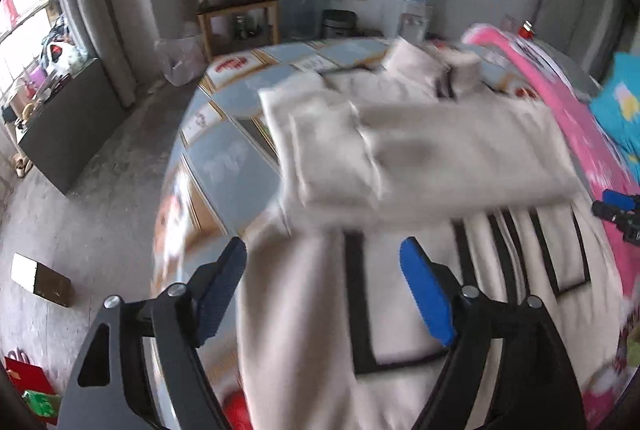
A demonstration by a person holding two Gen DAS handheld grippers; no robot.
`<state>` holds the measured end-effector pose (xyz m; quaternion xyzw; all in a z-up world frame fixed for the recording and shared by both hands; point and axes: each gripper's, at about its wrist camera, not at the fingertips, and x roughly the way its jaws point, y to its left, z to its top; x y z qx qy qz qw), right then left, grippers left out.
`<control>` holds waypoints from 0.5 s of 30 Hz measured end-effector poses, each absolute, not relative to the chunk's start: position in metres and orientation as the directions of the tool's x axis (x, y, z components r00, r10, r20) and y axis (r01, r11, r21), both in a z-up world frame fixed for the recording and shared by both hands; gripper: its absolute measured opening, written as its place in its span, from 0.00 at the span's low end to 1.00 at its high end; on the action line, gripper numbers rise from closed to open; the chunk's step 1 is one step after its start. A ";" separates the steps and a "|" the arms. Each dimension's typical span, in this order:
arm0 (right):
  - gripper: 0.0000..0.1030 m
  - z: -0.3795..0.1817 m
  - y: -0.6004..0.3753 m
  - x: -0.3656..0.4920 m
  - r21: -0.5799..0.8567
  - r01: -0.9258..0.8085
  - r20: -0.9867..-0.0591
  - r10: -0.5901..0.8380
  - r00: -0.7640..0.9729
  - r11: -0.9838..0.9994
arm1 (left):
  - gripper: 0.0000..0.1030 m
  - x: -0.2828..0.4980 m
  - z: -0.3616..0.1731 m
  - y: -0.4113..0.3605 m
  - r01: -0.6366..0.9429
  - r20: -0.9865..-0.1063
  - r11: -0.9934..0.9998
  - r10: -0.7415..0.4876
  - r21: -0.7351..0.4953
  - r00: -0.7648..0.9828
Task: Fold large clothes
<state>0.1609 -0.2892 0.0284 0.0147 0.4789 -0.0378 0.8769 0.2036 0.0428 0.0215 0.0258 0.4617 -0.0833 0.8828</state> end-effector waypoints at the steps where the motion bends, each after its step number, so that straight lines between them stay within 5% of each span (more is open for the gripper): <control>1: 0.56 0.019 -0.274 0.143 0.010 0.076 -0.851 -0.032 0.524 0.997 | 0.76 0.192 0.019 0.038 0.187 -0.822 0.982 -0.131 -0.031 0.554; 15: 0.58 -0.033 -0.210 0.103 -0.003 0.120 -0.868 -0.062 0.492 0.993 | 0.80 0.120 -0.041 -0.018 0.293 -0.869 0.956 -0.120 0.029 0.480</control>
